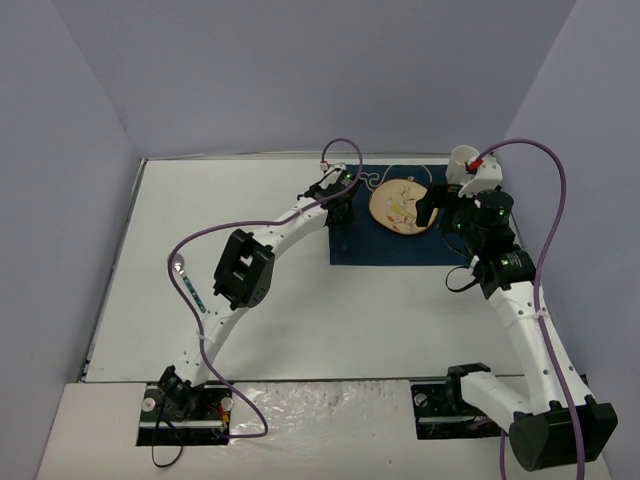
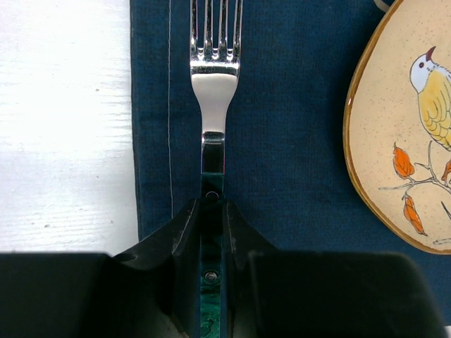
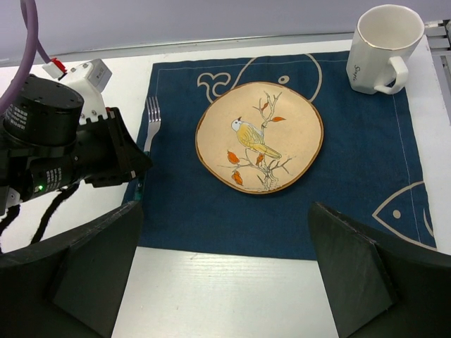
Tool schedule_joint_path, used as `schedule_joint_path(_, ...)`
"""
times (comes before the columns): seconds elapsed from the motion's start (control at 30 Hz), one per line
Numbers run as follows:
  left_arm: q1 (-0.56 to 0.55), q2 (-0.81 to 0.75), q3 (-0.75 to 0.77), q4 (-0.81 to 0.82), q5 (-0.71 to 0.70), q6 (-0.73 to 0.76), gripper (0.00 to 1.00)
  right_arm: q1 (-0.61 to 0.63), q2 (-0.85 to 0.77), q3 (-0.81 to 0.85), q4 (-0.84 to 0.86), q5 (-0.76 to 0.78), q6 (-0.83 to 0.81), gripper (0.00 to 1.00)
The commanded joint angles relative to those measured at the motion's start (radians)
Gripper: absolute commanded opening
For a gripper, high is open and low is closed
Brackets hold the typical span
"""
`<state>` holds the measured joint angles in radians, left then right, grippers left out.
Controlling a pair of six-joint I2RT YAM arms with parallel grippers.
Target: Set the dinner table for one person
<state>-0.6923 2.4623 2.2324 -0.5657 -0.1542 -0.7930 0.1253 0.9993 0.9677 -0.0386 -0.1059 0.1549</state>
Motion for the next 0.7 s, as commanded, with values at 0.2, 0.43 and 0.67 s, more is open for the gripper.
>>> schedule_joint_path(0.2, -0.018, 0.0, 0.07, 0.091, -0.008, -0.002, 0.0, 0.01, -0.023, -0.005, 0.043, -0.006, -0.019, 1.0)
schedule_joint_path(0.43, -0.019, 0.024, 0.085, 0.095, -0.008, -0.005, 0.0, 0.01, -0.024, -0.013, 0.043, -0.003, -0.018, 1.0)
schedule_joint_path(0.67, -0.021, 0.043, 0.078, 0.086, -0.005, -0.05, 0.0, 0.01, -0.011, -0.012, 0.043, -0.003, -0.022, 1.0)
